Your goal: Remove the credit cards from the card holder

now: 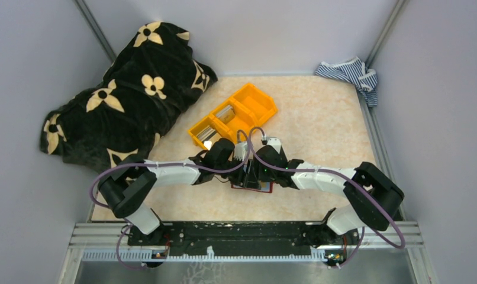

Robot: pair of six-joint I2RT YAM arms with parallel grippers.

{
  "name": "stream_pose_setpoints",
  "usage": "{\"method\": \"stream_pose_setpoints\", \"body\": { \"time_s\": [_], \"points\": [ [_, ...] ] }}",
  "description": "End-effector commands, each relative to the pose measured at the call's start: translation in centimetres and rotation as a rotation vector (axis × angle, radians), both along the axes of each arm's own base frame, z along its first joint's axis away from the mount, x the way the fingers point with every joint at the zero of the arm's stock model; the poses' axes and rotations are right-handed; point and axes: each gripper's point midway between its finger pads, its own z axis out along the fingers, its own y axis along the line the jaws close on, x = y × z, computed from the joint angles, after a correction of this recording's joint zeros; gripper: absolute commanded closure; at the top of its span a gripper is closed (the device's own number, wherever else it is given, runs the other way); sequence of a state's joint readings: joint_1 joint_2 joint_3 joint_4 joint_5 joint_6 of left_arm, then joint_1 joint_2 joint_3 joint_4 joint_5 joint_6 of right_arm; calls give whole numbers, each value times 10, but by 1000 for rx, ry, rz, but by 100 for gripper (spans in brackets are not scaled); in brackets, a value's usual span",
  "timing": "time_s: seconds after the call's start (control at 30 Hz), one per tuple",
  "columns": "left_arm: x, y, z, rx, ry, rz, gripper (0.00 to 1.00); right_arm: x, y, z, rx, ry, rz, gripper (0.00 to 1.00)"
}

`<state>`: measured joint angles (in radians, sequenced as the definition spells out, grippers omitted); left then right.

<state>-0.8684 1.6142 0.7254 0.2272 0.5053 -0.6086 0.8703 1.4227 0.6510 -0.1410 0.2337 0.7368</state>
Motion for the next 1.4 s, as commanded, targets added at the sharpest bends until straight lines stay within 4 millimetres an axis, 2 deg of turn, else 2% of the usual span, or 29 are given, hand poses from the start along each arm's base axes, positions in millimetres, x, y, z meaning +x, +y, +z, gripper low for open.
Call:
{"method": "stream_pose_setpoints", "body": {
  "time_s": [0.0,0.37,0.77,0.87,1.03,1.37],
  "points": [
    [11,-6,-2,-8,-31,30,35,-20,-1,-26,-24,92,23,100],
    [14,-5,-16,13,11,84,35,-20,-1,-26,-22,91,23,100],
    [32,-10,13,-204,20,213,38,-25,2,-27,-8,87,41,100],
    [37,-8,8,-182,33,245,39,-26,3,-28,-5,88,44,100],
    [40,-3,13,-209,48,290,41,-27,3,-29,-6,89,46,100],
    [40,13,1,-193,84,344,42,-29,2,-29,-2,89,50,100]
  ]
}}
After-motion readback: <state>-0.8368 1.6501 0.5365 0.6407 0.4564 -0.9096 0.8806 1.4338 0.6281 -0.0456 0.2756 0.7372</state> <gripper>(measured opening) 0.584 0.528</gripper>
